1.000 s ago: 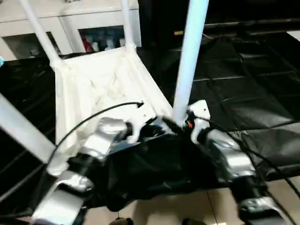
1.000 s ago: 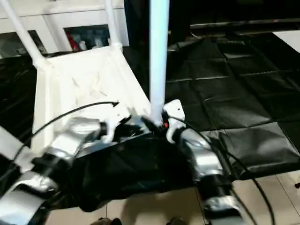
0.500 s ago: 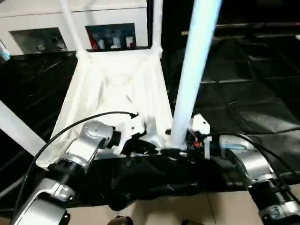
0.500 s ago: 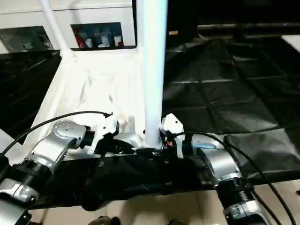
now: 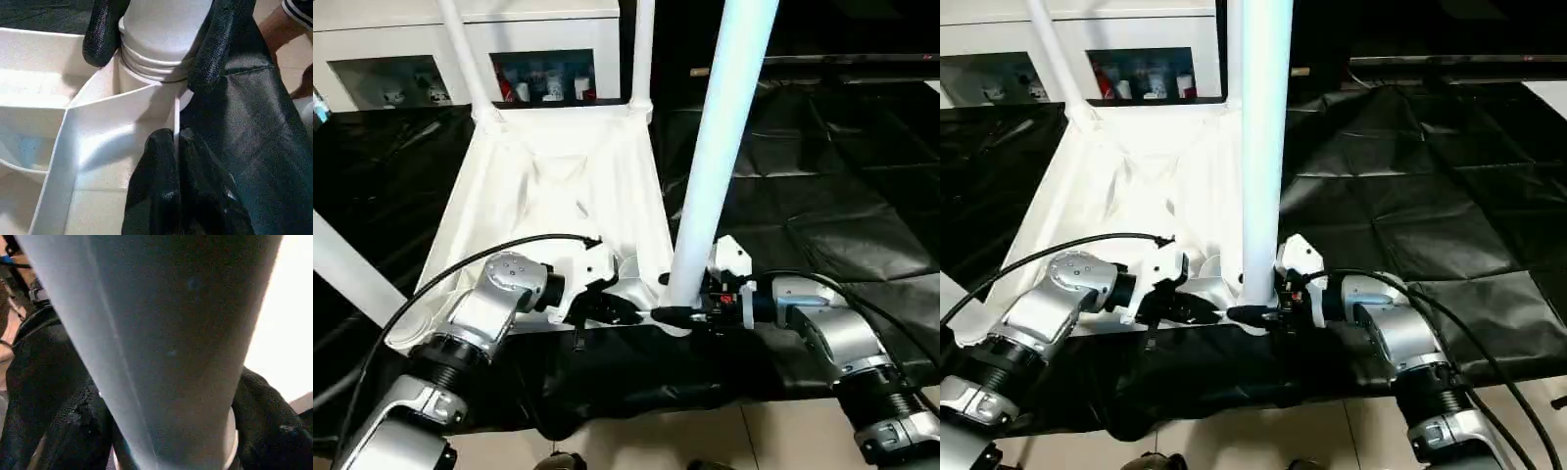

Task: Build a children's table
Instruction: Rotate leg to tighten

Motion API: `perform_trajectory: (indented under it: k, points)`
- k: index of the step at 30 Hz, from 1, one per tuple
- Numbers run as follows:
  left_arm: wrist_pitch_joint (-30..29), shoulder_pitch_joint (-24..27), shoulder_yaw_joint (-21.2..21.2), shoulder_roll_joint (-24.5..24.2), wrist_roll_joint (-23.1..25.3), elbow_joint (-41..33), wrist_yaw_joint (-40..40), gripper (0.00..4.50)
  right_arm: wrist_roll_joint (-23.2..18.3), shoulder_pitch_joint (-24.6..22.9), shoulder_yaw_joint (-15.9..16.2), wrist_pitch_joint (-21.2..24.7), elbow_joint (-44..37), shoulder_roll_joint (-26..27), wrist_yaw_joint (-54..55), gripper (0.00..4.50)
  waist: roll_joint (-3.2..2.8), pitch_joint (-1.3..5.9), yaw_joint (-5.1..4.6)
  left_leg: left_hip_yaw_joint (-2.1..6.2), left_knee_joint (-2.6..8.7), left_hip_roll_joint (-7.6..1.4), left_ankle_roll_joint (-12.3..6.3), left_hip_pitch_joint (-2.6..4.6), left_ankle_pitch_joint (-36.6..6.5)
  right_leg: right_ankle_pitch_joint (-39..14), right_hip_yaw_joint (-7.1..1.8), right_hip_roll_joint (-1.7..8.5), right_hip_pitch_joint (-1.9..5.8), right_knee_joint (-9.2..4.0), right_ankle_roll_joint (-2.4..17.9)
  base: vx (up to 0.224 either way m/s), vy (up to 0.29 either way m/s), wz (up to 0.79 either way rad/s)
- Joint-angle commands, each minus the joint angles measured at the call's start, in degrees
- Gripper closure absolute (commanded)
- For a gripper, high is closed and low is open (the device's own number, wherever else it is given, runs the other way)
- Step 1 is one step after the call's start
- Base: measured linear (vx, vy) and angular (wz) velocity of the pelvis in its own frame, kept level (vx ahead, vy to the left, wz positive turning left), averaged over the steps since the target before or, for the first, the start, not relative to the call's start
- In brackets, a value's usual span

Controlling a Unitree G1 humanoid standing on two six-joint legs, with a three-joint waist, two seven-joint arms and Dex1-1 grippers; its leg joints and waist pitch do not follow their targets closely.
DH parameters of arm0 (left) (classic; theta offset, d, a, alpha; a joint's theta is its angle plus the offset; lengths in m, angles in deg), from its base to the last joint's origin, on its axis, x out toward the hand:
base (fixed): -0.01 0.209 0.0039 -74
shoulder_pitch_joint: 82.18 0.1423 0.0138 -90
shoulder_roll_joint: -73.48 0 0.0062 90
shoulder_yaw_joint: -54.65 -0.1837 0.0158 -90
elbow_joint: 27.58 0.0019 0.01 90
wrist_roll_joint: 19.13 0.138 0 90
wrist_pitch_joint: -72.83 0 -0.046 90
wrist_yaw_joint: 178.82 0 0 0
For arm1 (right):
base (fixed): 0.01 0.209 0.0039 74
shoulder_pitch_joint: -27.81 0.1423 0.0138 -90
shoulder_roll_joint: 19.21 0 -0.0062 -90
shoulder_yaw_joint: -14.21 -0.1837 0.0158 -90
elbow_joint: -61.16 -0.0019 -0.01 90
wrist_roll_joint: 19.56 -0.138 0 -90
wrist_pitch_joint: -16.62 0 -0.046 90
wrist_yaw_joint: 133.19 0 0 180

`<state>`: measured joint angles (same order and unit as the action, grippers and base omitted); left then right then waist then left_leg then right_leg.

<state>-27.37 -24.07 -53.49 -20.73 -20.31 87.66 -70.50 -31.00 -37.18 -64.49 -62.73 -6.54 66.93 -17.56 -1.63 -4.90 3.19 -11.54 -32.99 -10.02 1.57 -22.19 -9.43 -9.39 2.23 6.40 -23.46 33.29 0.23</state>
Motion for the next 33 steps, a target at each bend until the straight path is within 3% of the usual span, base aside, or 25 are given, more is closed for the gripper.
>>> perform_trajectory:
  k: [1,4,6,7,9,10,11,16,19,23,33]
  points:
    - [-0.1,0.4,0.7,2.8,-0.5,2.1,4.8,4.50,0.7,0.0,-0.6,-0.5,1.3,2.2,4.8,1.79,2.07,4.08,-0.39,0.75,3.45,-2.67,-6.07,0.92,-9.1,-15.6,-1.54,1.86,2.03,-3.21,12.0,0.000,0.000,0.00]
    - [-0.8,-2.1,2.6,6.1,1.0,5.9,13.2,4.50,3.1,0.0,-2.5,-2.9,5.1,6.6,16.0,1.80,1.81,3.85,-0.92,1.01,3.95,-2.53,-2.83,1.11,-13.3,-22.0,-1.55,1.95,1.80,-3.99,10.1,0.000,0.000,0.00]
    - [-1.6,-5.0,3.8,9.9,1.7,9.0,20.2,4.50,4.7,0.5,-4.0,-3.0,9.0,11.5,26.9,1.80,2.13,3.87,-1.48,1.15,4.18,-2.37,-0.93,1.28,-16.2,-24.2,-1.50,1.76,1.57,-4.28,9.1,0.000,0.000,0.00]
    - [-1.7,-5.6,4.0,10.9,1.7,9.6,21.6,4.50,5.0,0.7,-4.3,-2.9,9.8,12.7,29.2,1.80,2.16,3.87,-1.56,1.23,4.21,-2.40,-0.78,1.37,-17.0,-25.0,-1.51,1.84,1.56,-4.36,9.0,0.000,0.000,0.00]
    - [-2.1,-6.9,4.0,13.4,2.1,10.8,24.7,4.50,5.5,1.5,-5.3,-2.7,12.0,16.1,35.5,1.80,1.25,3.79,-1.47,1.39,4.40,-2.38,-0.94,1.25,-17.4,-24.4,-1.54,1.84,1.59,-4.55,8.6,0.000,0.000,0.00]
    - [-2.2,-7.2,4.0,14.1,2.3,11.1,25.4,4.50,5.6,1.8,-5.5,-2.8,12.6,17.1,37.0,1.80,1.40,3.81,-1.70,1.18,4.38,-2.34,-0.86,1.33,-18.0,-24.2,-1.60,1.64,1.32,-4.74,8.7,0.000,0.000,0.00]
    - [-2.2,-7.4,3.9,14.7,2.5,11.3,25.6,4.50,5.9,2.0,-5.5,-3.1,13.1,17.9,37.9,1.80,1.49,3.88,-1.60,1.31,4.40,-2.27,-0.79,1.36,-18.5,-24.3,-1.47,1.69,1.55,-4.76,8.5,0.000,0.000,0.00]
    - [-1.3,-7.0,2.7,14.9,2.7,11.0,22.9,4.50,5.9,2.4,-4.8,-4.4,12.5,18.8,35.9,1.80,1.25,3.87,-1.48,1.38,4.58,-2.38,-1.49,1.19,-19.1,-22.2,-1.47,1.65,1.64,-4.70,8.7,0.000,0.000,0.00]
    - [-0.5,-5.8,1.6,12.8,2.3,9.6,18.2,4.50,4.0,1.6,-3.5,-5.3,9.8,16.4,27.4,1.08,1.28,3.98,-1.40,1.33,4.53,-2.40,-2.08,1.20,-18.7,-20.7,-1.50,1.73,1.81,-4.64,9.3,0.000,0.000,0.00]
    - [0.1,-4.6,1.2,10.5,1.9,8.1,14.0,4.50,3.6,0.7,-2.1,-5.6,6.9,12.5,21.8,0.90,1.34,4.19,-1.27,1.11,4.16,-2.52,-4.21,0.91,-14.9,-14.7,-1.48,1.78,2.20,-3.92,11.5,0.000,0.000,0.00]
    - [1.6,-1.3,0.0,2.7,0.0,3.3,-0.1,4.50,0.9,-0.2,-0.7,-3.7,0.7,0.9,1.6,0.90,1.25,4.29,-0.66,0.85,3.75,-2.89,-6.82,0.95,-10.3,-8.9,-1.18,1.50,2.51,-2.99,14.6,0.000,0.000,0.00]
